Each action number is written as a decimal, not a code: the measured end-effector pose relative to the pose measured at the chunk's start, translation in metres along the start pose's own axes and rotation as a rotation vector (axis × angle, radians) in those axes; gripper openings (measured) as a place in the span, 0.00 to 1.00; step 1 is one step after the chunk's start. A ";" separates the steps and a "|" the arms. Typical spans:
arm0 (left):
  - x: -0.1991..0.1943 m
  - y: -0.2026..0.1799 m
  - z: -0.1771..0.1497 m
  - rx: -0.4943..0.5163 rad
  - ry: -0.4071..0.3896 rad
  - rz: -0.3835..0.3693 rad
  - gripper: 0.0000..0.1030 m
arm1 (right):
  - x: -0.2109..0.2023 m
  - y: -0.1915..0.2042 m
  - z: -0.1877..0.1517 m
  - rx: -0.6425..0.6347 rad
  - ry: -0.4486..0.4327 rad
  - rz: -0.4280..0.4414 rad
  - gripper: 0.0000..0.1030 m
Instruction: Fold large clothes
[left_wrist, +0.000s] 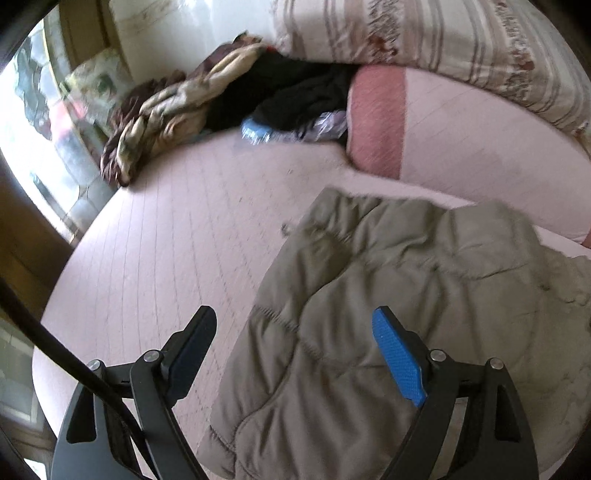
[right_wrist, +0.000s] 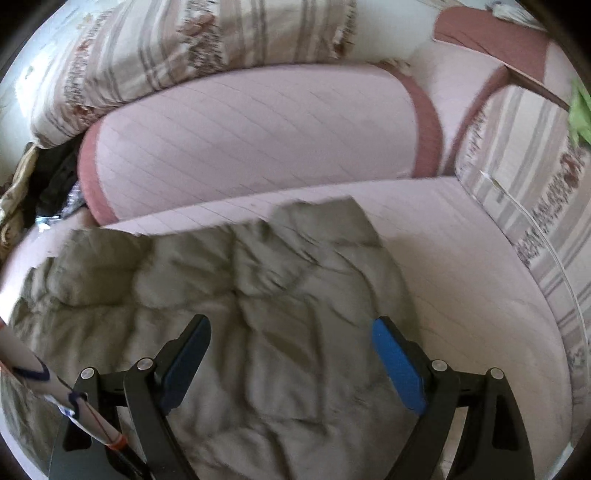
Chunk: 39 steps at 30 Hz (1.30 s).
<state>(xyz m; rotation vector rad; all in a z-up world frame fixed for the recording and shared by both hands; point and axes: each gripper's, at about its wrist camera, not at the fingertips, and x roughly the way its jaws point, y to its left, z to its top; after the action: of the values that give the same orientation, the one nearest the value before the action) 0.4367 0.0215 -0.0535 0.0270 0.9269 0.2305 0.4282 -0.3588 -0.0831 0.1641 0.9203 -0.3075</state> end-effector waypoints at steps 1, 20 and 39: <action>0.009 0.002 -0.004 -0.005 0.016 0.009 0.84 | 0.005 -0.006 -0.003 0.009 0.009 -0.014 0.89; 0.081 0.012 -0.021 -0.107 -0.003 -0.078 0.84 | 0.083 -0.038 -0.012 0.116 0.030 0.089 1.00; -0.009 0.033 -0.048 -0.002 -0.021 -0.029 0.83 | -0.020 -0.038 -0.033 0.064 -0.004 0.051 0.87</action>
<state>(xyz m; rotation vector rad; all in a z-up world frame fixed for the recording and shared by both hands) 0.3872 0.0476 -0.0712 0.0140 0.9059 0.2041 0.3797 -0.3824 -0.0871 0.2460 0.9016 -0.2899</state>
